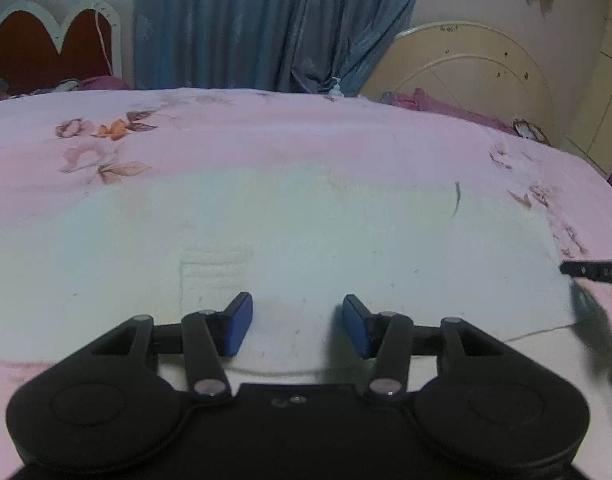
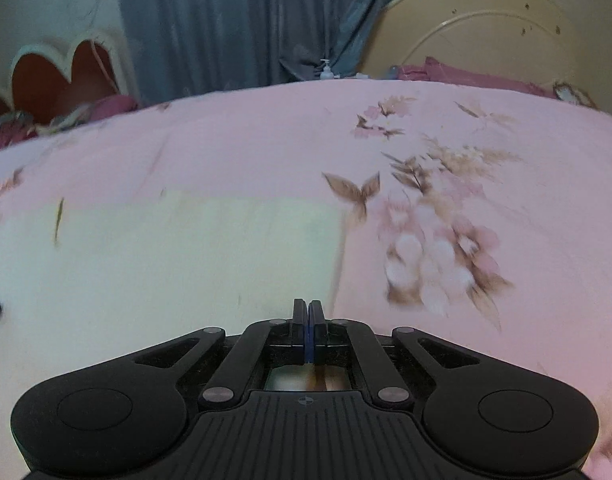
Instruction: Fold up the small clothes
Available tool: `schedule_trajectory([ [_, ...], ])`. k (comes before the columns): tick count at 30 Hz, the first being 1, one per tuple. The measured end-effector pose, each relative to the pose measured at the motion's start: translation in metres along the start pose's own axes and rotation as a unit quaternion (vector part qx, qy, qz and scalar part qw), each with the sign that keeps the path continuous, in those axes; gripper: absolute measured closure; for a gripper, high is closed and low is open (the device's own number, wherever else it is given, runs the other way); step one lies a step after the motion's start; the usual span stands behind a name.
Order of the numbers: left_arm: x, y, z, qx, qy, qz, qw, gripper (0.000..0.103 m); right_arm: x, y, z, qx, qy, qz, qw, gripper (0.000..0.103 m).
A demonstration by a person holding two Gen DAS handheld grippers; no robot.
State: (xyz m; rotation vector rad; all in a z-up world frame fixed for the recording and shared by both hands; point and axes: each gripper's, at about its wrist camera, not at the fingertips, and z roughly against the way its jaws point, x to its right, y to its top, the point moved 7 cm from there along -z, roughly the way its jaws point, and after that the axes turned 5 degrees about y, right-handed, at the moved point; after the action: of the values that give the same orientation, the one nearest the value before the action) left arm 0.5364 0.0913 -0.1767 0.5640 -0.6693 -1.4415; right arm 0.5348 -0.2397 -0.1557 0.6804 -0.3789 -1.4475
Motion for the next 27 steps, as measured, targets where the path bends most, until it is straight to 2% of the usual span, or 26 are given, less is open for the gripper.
schedule_trajectory([
  [3,0.006,0.001,0.018,0.023,-0.006,-0.004,0.9997,0.052,-0.010,-0.005,0.030,0.031,0.032,-0.022,0.999,0.103],
  [5,0.006,-0.007,0.012,-0.002,0.003,-0.007,1.0000,0.049,-0.018,-0.016,0.035,0.027,0.031,-0.012,0.999,0.103],
  [6,0.004,-0.012,0.006,-0.016,0.005,-0.002,0.9999,0.051,-0.018,-0.026,0.028,0.005,0.020,-0.010,1.000,0.103],
  [9,0.001,-0.012,0.018,0.006,0.003,0.011,0.9999,0.051,-0.018,-0.027,0.032,0.009,0.014,-0.029,0.999,0.103],
  [10,-0.001,-0.012,0.019,0.009,0.005,0.012,0.9999,0.051,-0.021,-0.022,0.039,0.022,0.018,-0.030,0.999,0.103],
  [12,-0.005,-0.016,0.013,-0.003,0.008,0.014,0.9999,0.051,-0.025,-0.019,0.045,0.040,0.020,-0.026,0.999,0.103],
  [15,-0.008,-0.015,0.015,0.001,0.003,0.020,0.9998,0.051,-0.027,-0.032,0.025,-0.006,0.009,-0.023,1.000,0.103],
  [17,-0.015,-0.013,0.025,0.013,0.003,0.034,0.9993,0.048,-0.032,-0.028,0.032,0.001,0.010,-0.025,1.000,0.103],
  [20,-0.045,-0.015,0.044,0.037,0.014,0.079,0.9961,0.039,-0.043,-0.021,0.042,0.023,0.021,-0.031,0.999,0.102],
  [21,-0.060,-0.017,0.050,0.042,0.022,0.098,0.9940,0.037,-0.046,-0.023,0.045,0.025,0.021,-0.028,0.999,0.099],
  [22,-0.076,-0.020,0.055,0.045,0.031,0.118,0.9915,0.031,-0.051,-0.023,0.047,0.030,0.023,-0.027,0.999,0.091],
  [23,-0.096,-0.024,0.062,0.049,0.044,0.143,0.9876,0.026,-0.058,-0.023,0.048,0.037,0.028,-0.023,0.999,0.053],
  [24,-0.115,-0.027,0.068,0.053,0.056,0.164,0.9834,0.027,-0.064,-0.023,0.053,0.048,0.029,-0.018,0.998,0.025],
  [26,-0.155,-0.036,0.078,0.056,0.076,0.206,0.9739,0.036,-0.078,-0.022,0.055,0.062,0.041,-0.003,0.997,0.026],
  [27,-0.177,-0.042,0.084,0.056,0.087,0.230,0.9676,0.038,-0.086,-0.021,0.055,0.064,0.051,0.002,0.997,0.030],
])
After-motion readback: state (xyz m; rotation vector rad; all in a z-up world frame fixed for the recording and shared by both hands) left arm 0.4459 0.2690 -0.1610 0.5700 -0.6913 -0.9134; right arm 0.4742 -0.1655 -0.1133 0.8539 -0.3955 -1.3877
